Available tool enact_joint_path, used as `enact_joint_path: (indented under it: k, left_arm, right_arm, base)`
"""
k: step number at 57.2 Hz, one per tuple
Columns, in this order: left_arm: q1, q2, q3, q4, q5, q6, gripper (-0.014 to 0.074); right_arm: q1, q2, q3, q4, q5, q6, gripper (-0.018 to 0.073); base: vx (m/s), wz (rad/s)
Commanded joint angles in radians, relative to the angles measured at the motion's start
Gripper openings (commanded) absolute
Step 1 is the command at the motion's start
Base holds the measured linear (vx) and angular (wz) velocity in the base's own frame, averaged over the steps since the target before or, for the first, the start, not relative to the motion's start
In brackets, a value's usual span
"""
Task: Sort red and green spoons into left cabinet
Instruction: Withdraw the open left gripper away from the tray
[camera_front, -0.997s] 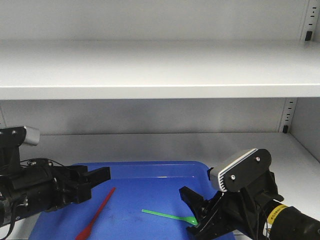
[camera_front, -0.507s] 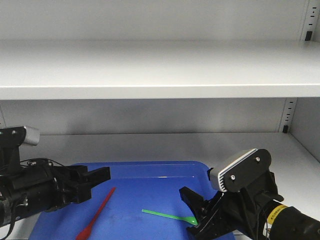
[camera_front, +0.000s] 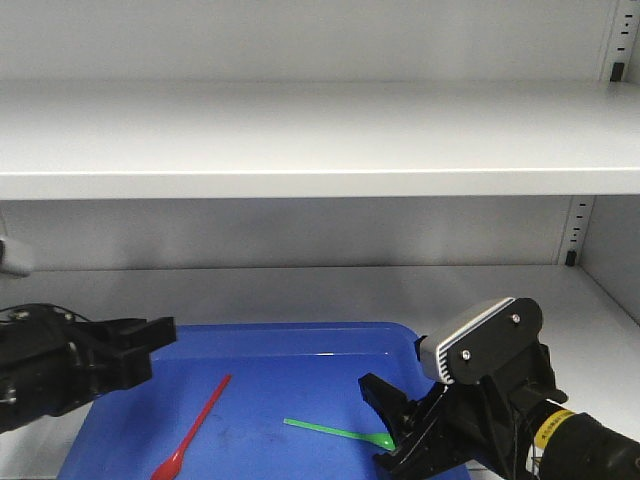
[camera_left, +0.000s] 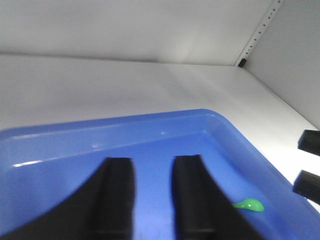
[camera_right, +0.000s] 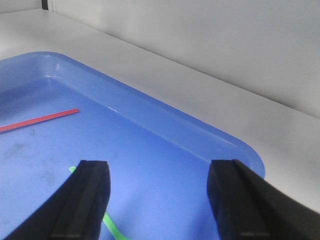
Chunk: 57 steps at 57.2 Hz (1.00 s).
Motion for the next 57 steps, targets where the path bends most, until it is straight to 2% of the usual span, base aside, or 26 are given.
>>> enact_joint_path:
  k: [1, 5, 7, 9, 15, 22, 26, 29, 33, 41, 47, 57]
  left_arm:
    - [-0.003, -0.071, -0.036, 0.204, -0.005, -0.149, 0.0159]
    - [-0.003, -0.104, -0.036, 0.351, -0.001, -0.262, 0.0075]
    - [-0.003, -0.124, -0.036, 0.458, 0.001, -0.349, 0.0019]
    - [-0.003, -0.141, -0.036, 0.532, 0.001, -0.402, -0.0011]
    - [-0.003, -0.213, -0.036, 0.736, 0.004, -0.639, -0.0009]
    - [-0.003, -0.284, -0.018, 0.966, 0.002, -0.866, -0.0008]
    - [-0.003, -0.352, 0.042, 1.065, -0.038, -0.983, -0.0007]
    - [-0.001, -0.402, 0.098, 1.102, -0.087, -1.044, -0.0007]
    - [-0.001, -0.484, 0.194, 1.133, -0.175, -1.08, -0.0007]
    - [0.003, -0.625, 0.385, 1.195, -0.345, -1.088, -0.0007]
    - [0.051, -0.708, 0.493, 1.304, -0.371, -1.089, -0.0007]
    - [0.173, -0.81, 0.596, 1.341, -0.353, -1.146, -0.0007]
  right_arm:
    - [0.0, -0.024, -0.036, -0.001, -0.077, -0.003, 0.0487]
    - [0.0, -0.024, -0.036, -0.001, -0.077, -0.003, 0.0487]
    - [0.0, -0.024, -0.036, -0.001, -0.077, -0.003, 0.0487]
    - [0.0, -0.024, -0.036, -0.001, -0.077, -0.003, 0.0487]
    - [0.0, -0.024, -0.036, -0.001, -0.077, -0.003, 0.0487]
    - [0.0, -0.024, -0.036, -0.002, -0.077, -0.003, 0.0487]
    - [0.0, -0.024, -0.036, -0.002, -0.077, -0.003, 0.0487]
    - [0.0, -0.024, -0.036, -0.002, -0.077, -0.003, 0.0487]
    - [0.0, -0.024, -0.036, -0.002, -0.077, -0.003, 0.0487]
    - [0.0, -0.024, -0.036, -0.002, -0.077, -0.004, 0.0487]
    - [0.0, -0.024, -0.036, -0.002, -0.077, -0.004, 0.0487]
    - [0.0, -0.024, -0.036, -0.002, -0.077, -0.004, 0.0487]
  base:
    - [0.0, 0.0]
    - [0.0, 0.0]
    - [0.0, 0.0]
    - [0.0, 0.0]
    - [0.0, 0.0]
    - [0.0, 0.0]
    - [0.0, 0.0]
    - [0.0, 0.0]
    - [0.0, 0.0]
    - [0.0, 0.0]
    - [0.0, 0.0]
    - [0.0, 0.0]
